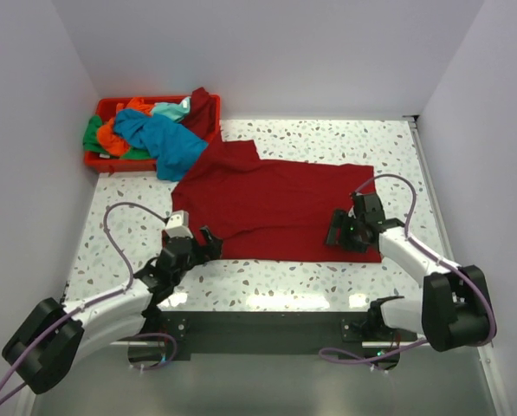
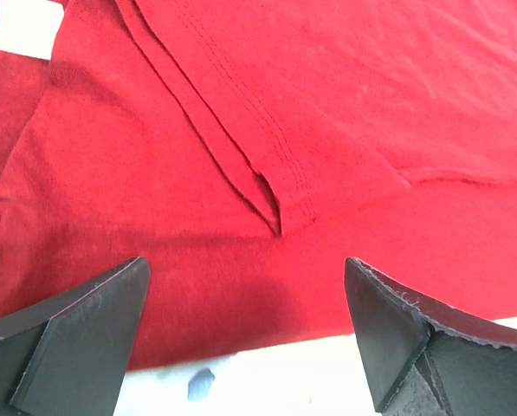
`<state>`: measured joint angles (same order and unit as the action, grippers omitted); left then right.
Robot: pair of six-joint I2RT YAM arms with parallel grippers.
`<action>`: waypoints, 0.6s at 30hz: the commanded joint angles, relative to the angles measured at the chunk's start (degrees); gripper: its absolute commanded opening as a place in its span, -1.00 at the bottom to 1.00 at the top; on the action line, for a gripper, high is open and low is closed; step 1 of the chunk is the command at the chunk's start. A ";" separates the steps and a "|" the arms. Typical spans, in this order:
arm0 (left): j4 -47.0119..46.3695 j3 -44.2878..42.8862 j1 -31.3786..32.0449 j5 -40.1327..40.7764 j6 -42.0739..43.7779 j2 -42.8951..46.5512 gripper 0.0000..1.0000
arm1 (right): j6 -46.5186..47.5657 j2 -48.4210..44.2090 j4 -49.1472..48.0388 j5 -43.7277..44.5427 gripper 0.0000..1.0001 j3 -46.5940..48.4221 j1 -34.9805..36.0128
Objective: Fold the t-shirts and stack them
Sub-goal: Fold the tshirt
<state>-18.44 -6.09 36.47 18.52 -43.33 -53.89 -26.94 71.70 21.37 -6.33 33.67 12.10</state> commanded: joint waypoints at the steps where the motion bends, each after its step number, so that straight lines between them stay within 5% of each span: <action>1: 6.21 -1.20 1.50 2.92 -1.06 4.05 0.99 | 0.04 -2.97 3.33 1.49 0.43 0.69 0.21; 5: 8.24 -4.19 2.55 4.15 0.96 5.29 0.92 | 0.92 -6.04 5.44 1.67 0.43 2.80 0.29; 18: 4.81 -13.42 6.95 7.58 3.87 -12.11 0.28 | 3.21 -4.99 5.97 2.28 0.44 5.62 0.29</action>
<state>-11.49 -16.38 42.61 22.65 -40.75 -64.58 -25.26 66.06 26.65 -5.04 37.28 12.10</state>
